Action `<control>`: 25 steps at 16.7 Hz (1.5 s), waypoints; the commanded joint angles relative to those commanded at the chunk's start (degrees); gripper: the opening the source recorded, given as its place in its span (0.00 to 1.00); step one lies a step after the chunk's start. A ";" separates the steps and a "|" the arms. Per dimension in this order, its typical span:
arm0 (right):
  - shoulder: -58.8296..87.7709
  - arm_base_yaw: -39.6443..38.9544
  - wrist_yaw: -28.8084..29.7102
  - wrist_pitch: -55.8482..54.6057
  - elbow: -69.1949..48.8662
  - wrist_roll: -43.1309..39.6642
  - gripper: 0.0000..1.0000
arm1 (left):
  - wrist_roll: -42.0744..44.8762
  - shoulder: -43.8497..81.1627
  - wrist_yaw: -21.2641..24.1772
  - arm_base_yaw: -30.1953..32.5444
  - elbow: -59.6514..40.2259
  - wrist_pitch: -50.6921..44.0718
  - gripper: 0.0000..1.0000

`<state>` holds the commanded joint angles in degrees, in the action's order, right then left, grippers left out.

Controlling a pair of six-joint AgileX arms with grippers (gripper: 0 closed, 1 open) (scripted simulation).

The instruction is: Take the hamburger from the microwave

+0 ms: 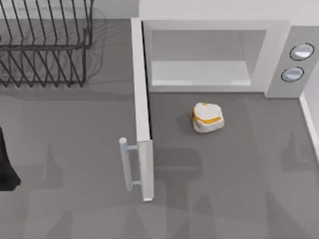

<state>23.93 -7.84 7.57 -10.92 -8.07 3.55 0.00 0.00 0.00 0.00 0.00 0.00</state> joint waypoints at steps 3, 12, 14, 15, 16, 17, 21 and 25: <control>15.12 -4.96 4.78 -6.90 -5.10 2.24 1.00 | 0.00 0.00 0.00 0.00 0.00 0.00 1.00; 66.98 -21.96 21.18 -30.57 -22.57 9.91 1.00 | 0.00 0.00 0.00 0.00 0.00 0.00 1.00; 77.81 -25.51 24.60 -35.51 -26.21 11.51 1.00 | 0.00 0.00 0.00 0.00 0.00 0.00 1.00; 82.84 -27.16 26.19 -37.81 -27.91 12.26 1.00 | 0.00 0.00 0.00 0.00 0.00 0.00 1.00; 87.60 -28.72 27.69 -39.98 -29.51 12.96 1.00 | 0.00 0.00 0.00 0.00 0.00 0.00 1.00; 92.05 -30.18 29.10 -42.02 -31.01 13.62 1.00 | 0.00 0.00 0.00 0.00 0.00 0.00 1.00; 105.94 -34.73 33.48 -48.35 -35.68 15.67 1.00 | 0.00 0.00 0.00 0.00 0.00 0.00 1.00; 111.54 -36.57 35.25 -50.91 -37.56 16.49 1.00 | 0.00 0.00 0.00 0.00 0.00 0.00 1.00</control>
<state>135.47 -44.41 42.82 -61.83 -45.63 20.04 0.00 0.00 0.00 0.00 0.00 0.00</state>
